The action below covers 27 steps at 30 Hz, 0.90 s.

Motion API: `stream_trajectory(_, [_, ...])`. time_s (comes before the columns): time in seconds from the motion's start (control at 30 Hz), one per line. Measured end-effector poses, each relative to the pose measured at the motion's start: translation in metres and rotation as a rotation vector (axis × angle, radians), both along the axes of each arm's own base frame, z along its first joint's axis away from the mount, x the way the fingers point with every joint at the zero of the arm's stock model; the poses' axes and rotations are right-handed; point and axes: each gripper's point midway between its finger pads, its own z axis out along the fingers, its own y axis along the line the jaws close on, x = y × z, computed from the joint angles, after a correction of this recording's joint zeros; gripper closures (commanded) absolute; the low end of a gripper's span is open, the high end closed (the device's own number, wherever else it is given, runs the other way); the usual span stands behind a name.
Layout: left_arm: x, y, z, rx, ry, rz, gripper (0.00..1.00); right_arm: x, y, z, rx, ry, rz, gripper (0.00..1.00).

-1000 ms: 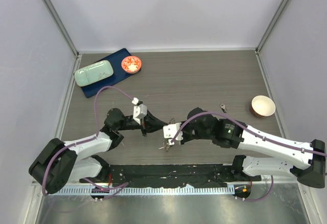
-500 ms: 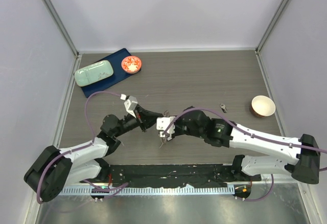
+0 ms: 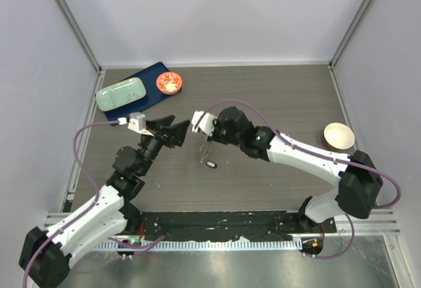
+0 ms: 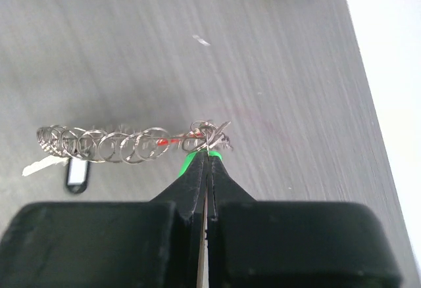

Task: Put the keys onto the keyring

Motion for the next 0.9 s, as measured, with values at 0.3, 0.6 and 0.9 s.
stream_trajectory(0.3, [-0.007, 0.064, 0.004, 0.002, 0.084, 0.271, 0.07, 0.108, 0.011, 0.042, 0.159, -0.006, -0.171, 0.99])
stream_trajectory(0.6, [-0.009, 0.085, -0.008, 0.068, 0.195, 0.366, 0.00, 0.141, 0.015, 0.024, 0.288, 0.114, -0.285, 0.99])
stream_trajectory(0.9, [-0.016, 0.083, -0.006, 0.116, 0.249, 0.340, 0.00, 0.059, -0.008, -0.087, 0.216, 0.529, -0.346, 0.99])
